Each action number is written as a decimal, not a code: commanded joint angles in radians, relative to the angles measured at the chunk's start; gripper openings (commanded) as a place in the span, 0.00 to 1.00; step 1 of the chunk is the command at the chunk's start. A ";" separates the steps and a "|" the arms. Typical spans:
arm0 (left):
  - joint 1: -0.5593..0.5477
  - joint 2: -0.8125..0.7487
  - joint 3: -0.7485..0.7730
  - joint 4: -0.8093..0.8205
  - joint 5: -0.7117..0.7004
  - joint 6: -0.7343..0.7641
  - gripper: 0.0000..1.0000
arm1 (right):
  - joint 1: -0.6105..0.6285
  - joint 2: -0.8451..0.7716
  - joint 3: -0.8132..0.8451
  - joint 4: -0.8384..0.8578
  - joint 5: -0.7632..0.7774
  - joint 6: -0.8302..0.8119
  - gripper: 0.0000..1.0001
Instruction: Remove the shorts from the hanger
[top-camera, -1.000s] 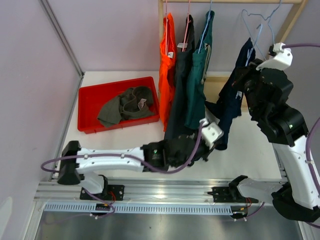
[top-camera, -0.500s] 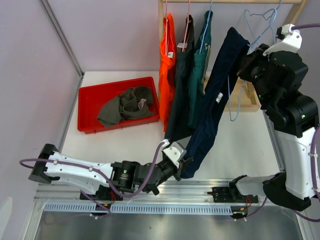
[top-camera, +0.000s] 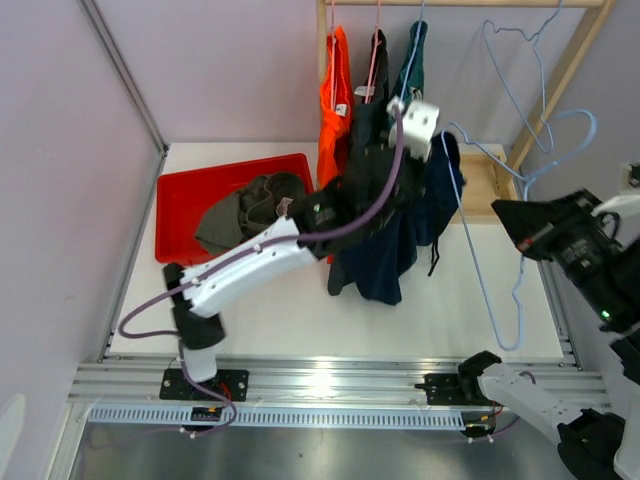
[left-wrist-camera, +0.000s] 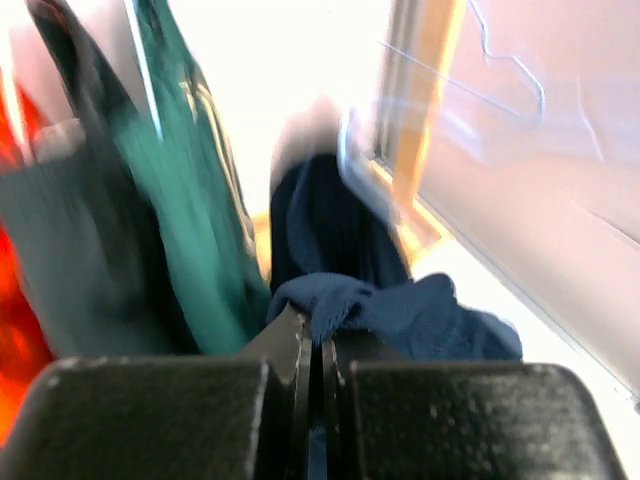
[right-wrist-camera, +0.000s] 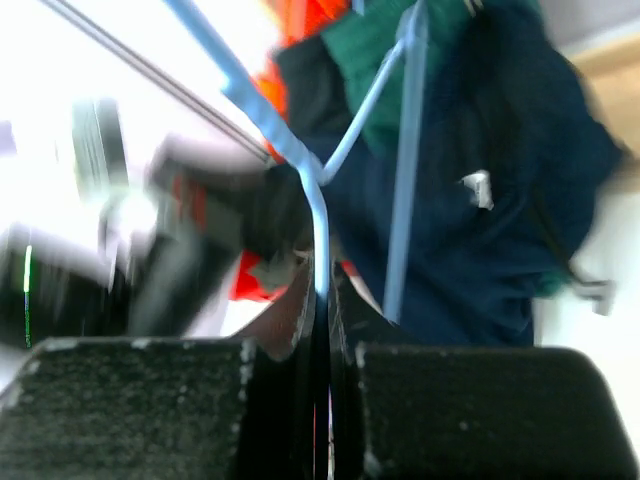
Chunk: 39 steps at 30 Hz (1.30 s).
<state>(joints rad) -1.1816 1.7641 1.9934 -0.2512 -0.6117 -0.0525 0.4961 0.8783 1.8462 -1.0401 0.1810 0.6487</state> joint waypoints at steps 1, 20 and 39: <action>0.063 0.171 0.534 -0.216 0.037 0.112 0.00 | -0.040 0.008 0.143 -0.056 -0.142 0.062 0.00; 0.641 -0.252 0.348 -0.206 0.048 0.220 0.00 | -0.137 0.169 0.122 0.075 -0.187 -0.058 0.00; 0.947 -0.225 -0.300 -0.002 0.332 -0.079 0.00 | -0.137 0.235 -0.025 0.222 -0.135 -0.107 0.00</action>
<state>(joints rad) -0.2417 1.5932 1.7321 -0.4042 -0.3267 -0.0624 0.3622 1.1286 1.8294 -0.8986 0.0372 0.5564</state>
